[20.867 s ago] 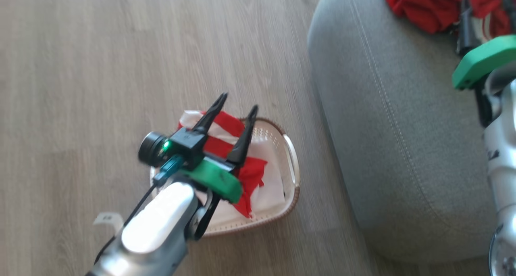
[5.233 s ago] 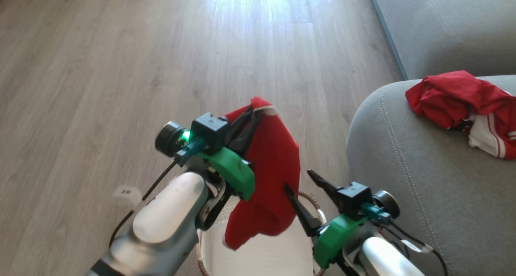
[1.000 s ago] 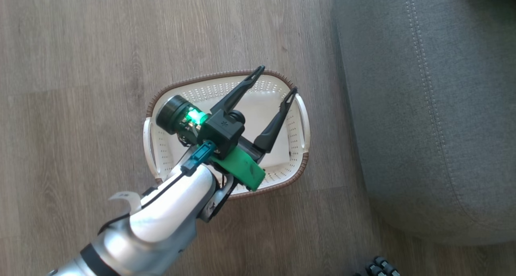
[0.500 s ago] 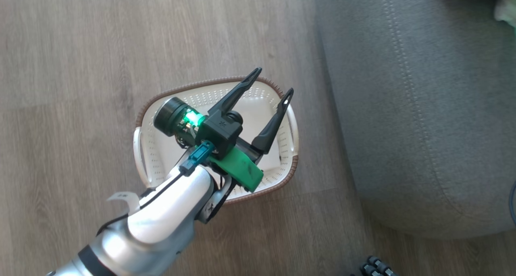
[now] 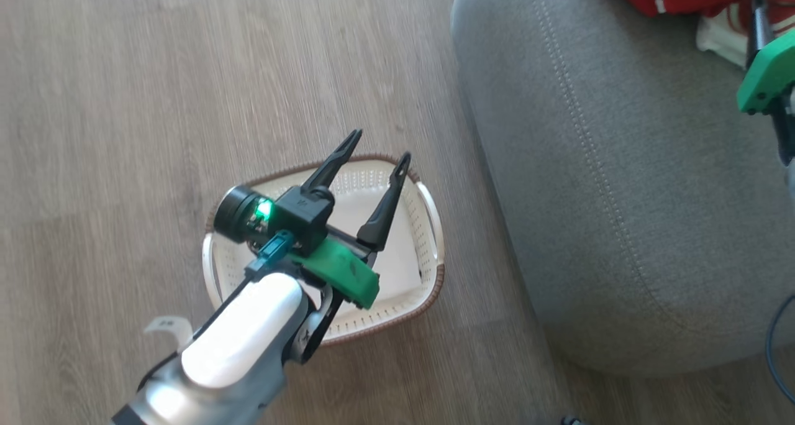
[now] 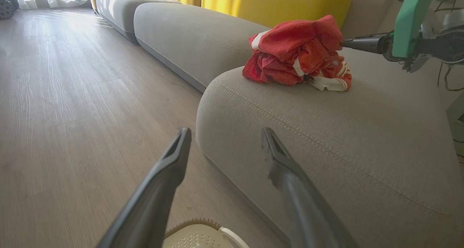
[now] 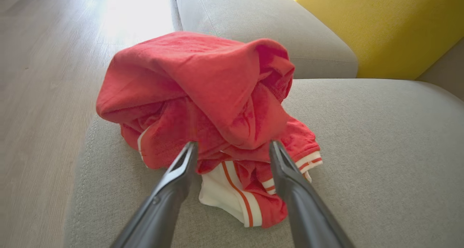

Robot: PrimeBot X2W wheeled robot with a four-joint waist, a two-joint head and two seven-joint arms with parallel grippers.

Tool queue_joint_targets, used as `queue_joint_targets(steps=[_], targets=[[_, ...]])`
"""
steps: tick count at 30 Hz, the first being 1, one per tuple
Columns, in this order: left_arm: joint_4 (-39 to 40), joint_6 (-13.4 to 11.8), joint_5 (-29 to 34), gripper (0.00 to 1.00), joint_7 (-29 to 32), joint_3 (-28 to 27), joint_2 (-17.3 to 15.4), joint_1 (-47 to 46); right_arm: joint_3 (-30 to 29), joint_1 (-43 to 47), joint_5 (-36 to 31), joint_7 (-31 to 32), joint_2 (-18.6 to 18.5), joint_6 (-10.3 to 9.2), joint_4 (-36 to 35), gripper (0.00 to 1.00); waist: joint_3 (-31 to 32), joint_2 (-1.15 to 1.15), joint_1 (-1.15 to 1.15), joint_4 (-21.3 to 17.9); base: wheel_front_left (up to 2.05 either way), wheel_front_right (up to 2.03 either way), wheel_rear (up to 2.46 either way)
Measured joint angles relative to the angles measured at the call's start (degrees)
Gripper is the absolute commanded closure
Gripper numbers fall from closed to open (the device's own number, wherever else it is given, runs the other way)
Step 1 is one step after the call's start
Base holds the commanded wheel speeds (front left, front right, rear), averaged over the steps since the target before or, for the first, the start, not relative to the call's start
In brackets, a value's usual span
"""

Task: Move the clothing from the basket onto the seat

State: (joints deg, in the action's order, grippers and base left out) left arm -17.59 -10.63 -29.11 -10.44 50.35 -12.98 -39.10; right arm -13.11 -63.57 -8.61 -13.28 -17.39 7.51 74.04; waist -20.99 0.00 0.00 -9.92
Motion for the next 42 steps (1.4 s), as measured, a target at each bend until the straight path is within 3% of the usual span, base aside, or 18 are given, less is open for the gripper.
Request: queue_joint_targets(steps=[14, 29, 36, 42], targets=[[-1.1, -1.2, -5.0, 0.00, -3.3, -5.5, 0.4, 7.8, 7.5, 7.3, 7.0, -1.0, 1.3, 0.00, -4.1, 0.00, 9.1, 0.00, 0.00, 3.4, 0.00, 0.00, 0.00], [1.5, -4.5, -6.8, 0.00, -3.8, -14.7, -2.6, 20.9, 12.6, 29.6, 15.7, -1.1, 7.3, 0.00, -30.9, 0.00, 16.9, 0.00, 0.00, 10.1, 0.00, 0.00, 0.00], [4.3, -7.1, -5.9, 0.00, -3.8, -21.1, -4.7, 28.6, 13.0, 40.5, 16.2, -1.0, 11.7, 0.00, -41.9, 0.00, 19.5, 0.00, 0.00, 12.2, 0.00, 0.00, 0.00], [5.5, -7.4, -5.6, 0.00, -3.8, -22.5, -4.9, 33.4, 11.8, 49.2, 16.2, 0.5, 13.8, 0.00, -50.0, 0.00, 21.2, 0.00, 0.00, 13.7, 0.00, 0.00, 0.00]])
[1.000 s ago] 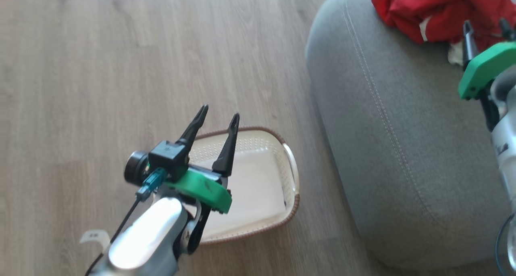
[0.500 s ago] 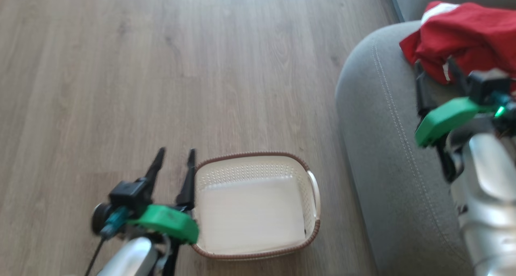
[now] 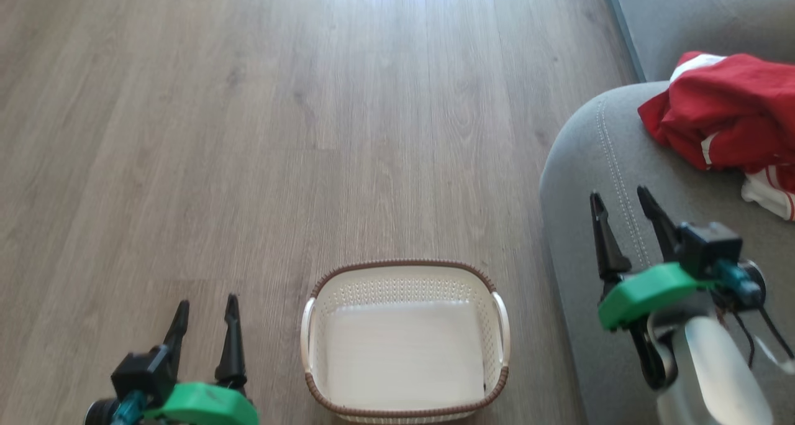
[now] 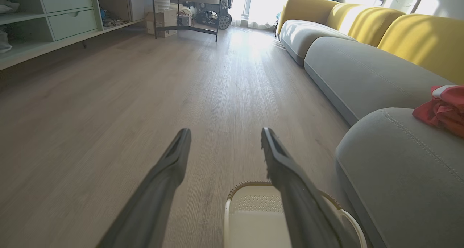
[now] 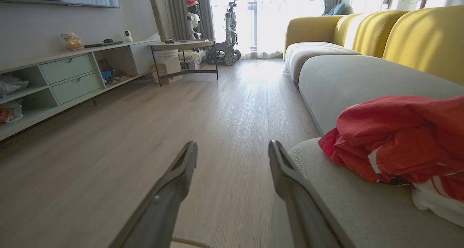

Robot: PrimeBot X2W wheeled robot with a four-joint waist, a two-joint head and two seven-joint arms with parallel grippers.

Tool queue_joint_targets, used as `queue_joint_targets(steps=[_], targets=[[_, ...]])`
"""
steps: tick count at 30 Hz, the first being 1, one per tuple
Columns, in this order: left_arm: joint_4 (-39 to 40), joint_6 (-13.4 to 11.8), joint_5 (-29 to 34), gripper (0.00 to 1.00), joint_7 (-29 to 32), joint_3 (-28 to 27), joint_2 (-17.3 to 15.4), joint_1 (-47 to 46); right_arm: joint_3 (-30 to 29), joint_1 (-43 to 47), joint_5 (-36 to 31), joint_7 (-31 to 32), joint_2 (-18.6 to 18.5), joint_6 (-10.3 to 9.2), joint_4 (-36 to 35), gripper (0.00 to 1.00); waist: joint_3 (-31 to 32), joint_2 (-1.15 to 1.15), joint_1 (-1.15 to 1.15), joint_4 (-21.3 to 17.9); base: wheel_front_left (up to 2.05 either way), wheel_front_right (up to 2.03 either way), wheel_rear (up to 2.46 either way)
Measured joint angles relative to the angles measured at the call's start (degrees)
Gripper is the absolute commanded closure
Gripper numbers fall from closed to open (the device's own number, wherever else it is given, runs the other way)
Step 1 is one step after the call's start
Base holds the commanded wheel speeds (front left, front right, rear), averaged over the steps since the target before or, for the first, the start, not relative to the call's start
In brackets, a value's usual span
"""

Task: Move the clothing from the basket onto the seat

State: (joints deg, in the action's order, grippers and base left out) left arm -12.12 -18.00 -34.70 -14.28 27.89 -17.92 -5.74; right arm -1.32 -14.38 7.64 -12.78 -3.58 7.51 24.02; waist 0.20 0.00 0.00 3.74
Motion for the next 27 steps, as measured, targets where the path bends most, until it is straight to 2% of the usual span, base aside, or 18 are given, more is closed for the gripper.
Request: queue_joint_targets(steps=[6, 11, 27], targets=[[1.4, -0.3, 0.6, 0.00, 0.0, -1.3, 0.1, 3.9, 1.5, 6.8, 2.8, 1.0, 0.1, 0.00, -7.3, 0.00, 1.5, 0.00, 0.00, 0.6, 0.00, 0.00, 0.00], [2.7, -0.7, 1.6, 0.00, 0.0, -2.2, 0.4, 6.9, 2.8, 11.2, 4.8, 1.3, 0.4, 0.00, -10.8, 0.00, 2.4, 0.00, 0.00, 0.6, 0.00, 0.00, 0.00], [3.7, -0.9, 2.6, 0.00, 0.0, -4.3, 0.6, 8.3, 2.1, 16.1, 6.0, 1.4, 0.6, 0.00, -12.0, 0.00, 2.9, 0.00, 0.00, 0.3, 0.00, 0.00, 0.00]])
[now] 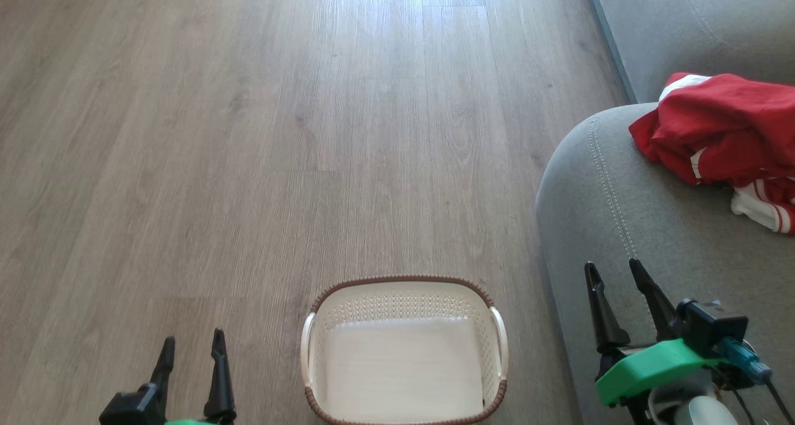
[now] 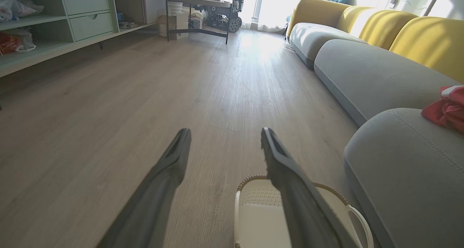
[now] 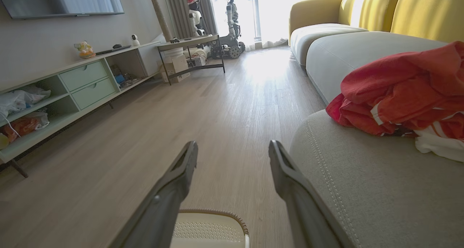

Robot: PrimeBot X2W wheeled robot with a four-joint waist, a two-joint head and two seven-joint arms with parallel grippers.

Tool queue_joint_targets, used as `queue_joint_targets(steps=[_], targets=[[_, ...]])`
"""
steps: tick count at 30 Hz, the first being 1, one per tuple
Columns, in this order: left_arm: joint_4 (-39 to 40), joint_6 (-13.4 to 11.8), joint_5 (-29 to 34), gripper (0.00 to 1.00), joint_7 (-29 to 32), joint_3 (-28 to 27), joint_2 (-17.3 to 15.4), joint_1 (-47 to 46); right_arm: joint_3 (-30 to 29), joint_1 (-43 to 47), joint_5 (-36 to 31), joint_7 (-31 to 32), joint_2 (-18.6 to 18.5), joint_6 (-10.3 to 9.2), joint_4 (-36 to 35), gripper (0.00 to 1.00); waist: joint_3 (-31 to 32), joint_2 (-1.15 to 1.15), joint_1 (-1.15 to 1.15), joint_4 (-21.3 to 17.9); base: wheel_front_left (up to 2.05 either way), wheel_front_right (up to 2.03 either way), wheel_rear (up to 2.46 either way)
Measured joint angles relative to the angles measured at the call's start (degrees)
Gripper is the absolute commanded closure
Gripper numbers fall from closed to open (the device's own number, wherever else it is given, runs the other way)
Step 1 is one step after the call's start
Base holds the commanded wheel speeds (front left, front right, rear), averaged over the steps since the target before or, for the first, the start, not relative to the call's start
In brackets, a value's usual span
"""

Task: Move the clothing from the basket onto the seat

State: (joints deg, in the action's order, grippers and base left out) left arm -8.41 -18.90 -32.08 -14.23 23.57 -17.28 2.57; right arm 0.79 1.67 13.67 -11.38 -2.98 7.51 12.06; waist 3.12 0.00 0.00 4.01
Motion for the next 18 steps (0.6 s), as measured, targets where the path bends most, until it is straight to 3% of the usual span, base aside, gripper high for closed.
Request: queue_joint_targets(steps=[18], targets=[[-1.9, 0.8, -0.1, 0.00, 0.1, 0.4, 0.3, -0.2, 0.9, 0.0, -0.4, -1.3, 0.0, 0.00, 3.1, 0.00, -0.1, 0.00, 0.00, -0.6, 0.00, 0.00, 0.00]])
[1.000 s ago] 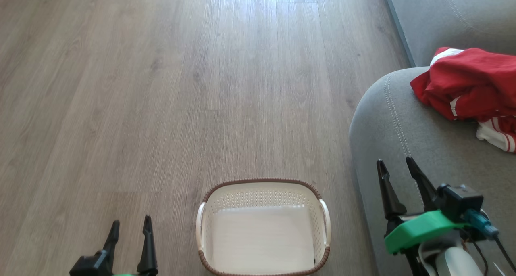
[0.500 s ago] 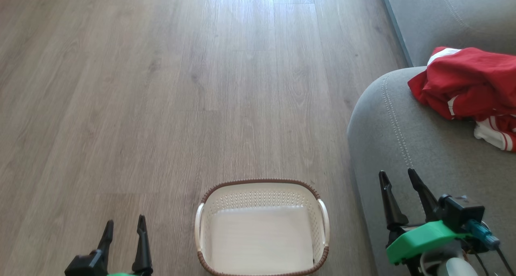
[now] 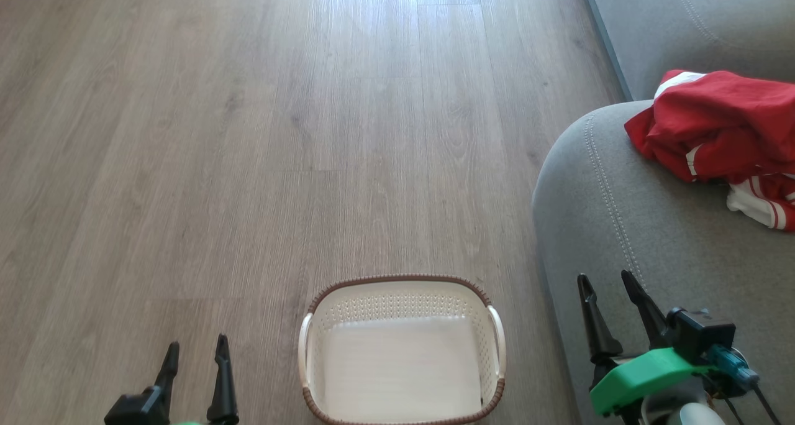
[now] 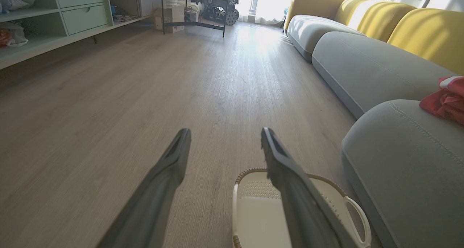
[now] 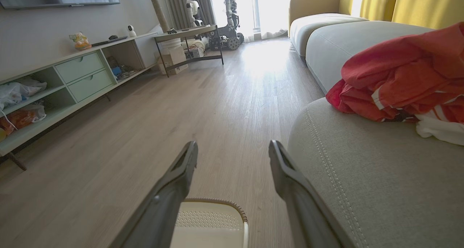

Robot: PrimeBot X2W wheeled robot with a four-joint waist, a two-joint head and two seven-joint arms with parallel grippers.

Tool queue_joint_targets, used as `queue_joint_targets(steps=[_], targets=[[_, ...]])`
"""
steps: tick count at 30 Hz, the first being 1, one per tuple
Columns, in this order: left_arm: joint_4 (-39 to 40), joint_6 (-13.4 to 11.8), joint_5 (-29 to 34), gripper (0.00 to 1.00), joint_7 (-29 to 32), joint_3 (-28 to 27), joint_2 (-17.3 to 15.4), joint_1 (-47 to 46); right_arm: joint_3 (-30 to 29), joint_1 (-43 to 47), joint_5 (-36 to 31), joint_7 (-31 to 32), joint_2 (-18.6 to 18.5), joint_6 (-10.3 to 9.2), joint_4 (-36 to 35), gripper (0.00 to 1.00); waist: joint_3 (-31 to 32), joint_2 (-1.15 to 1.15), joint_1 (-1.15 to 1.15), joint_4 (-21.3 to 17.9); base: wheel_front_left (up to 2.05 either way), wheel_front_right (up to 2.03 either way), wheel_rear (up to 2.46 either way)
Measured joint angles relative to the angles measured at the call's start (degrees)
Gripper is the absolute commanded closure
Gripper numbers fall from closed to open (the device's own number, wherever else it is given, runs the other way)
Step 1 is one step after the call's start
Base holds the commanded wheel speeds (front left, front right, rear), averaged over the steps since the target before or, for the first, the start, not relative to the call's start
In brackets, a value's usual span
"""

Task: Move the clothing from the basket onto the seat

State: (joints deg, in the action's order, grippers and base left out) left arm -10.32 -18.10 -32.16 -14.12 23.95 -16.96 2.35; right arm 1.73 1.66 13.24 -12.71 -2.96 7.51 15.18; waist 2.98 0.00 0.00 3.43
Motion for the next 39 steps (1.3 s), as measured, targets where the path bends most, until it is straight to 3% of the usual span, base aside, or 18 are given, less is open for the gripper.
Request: queue_joint_targets(steps=[21, 22, 28, 39], targets=[[0.3, -0.1, 0.0, 0.00, -0.1, 0.4, 0.2, 0.0, -0.1, 0.0, 0.0, -0.6, 0.0, 0.00, 1.2, 0.00, 0.2, 0.00, 0.00, 0.1, 0.00, 0.00, 0.00], [0.0, -0.1, 0.0, 1.00, -0.1, 0.5, 0.3, 0.0, -0.1, 0.0, 0.0, -0.6, 0.0, 0.00, 1.6, 1.00, 0.2, 0.00, 0.00, 0.1, 0.00, 0.00, 0.00], [-4.6, 0.0, -0.1, 1.00, 0.0, 1.5, 2.1, 2.0, 0.4, 2.9, 0.2, -0.3, 0.0, 0.00, 7.2, 1.00, 0.2, 0.00, 0.00, 0.1, 0.00, 0.00, 0.00], [-4.7, 1.5, -5.0, 1.00, 1.6, 0.0, 2.9, 2.2, -0.1, 3.4, 6.3, 1.3, 0.0, 0.00, 7.2, 1.00, -0.1, 0.00, 0.00, -0.2, 0.00, 0.00, 0.00]])
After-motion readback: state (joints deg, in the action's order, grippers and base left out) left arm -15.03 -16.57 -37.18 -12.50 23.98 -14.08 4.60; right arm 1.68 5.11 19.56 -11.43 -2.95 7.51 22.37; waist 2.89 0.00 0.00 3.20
